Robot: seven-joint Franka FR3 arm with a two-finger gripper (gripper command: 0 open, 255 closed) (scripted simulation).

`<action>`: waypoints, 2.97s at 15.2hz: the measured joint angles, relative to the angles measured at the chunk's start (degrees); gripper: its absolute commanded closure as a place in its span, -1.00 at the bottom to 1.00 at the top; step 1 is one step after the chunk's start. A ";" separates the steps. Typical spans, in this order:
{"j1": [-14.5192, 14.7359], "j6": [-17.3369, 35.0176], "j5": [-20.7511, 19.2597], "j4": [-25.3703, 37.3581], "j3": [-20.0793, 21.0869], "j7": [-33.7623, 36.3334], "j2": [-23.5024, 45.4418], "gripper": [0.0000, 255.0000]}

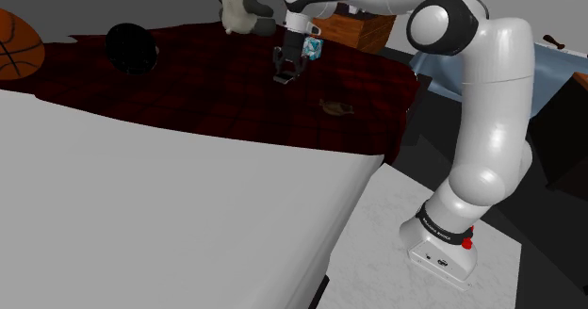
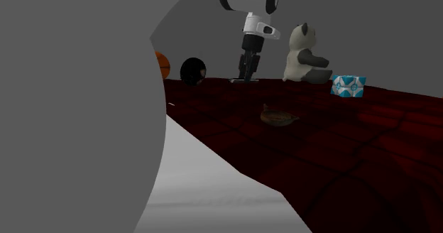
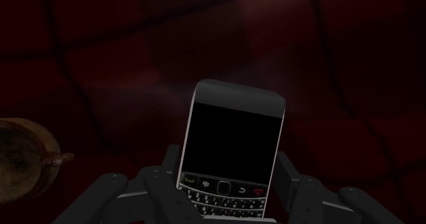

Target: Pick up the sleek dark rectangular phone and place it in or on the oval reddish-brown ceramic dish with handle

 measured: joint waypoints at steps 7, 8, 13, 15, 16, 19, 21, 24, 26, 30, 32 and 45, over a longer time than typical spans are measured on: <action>-0.98 -0.67 0.14 -4.94 -0.37 -1.20 -5.36 1.00; -1.54 0.06 0.24 -7.95 -0.63 -2.14 -7.47 1.00; -3.83 3.10 0.47 -21.58 -1.99 -6.39 -17.33 1.00; -4.68 3.67 0.39 -26.15 -2.63 -7.99 -21.02 1.00; -5.14 4.09 0.32 -28.49 -3.01 -8.90 -22.82 1.00; -6.47 5.10 -0.05 -35.66 -4.22 -11.52 -28.50 1.00; -7.41 5.36 -0.47 -39.62 -5.16 -13.32 -31.91 1.00; -7.84 6.94 -0.54 -41.86 -5.63 -14.47 -32.41 1.00; -7.88 8.34 -0.44 -42.90 -5.68 -14.85 -32.00 1.00; -7.83 11.14 -0.17 -44.77 -5.64 -15.35 -31.02 1.00; -7.85 12.61 -0.01 -45.58 -5.66 -15.71 -30.31 1.00; -7.77 15.89 0.39 -47.52 -5.59 -16.30 -28.96 -1.00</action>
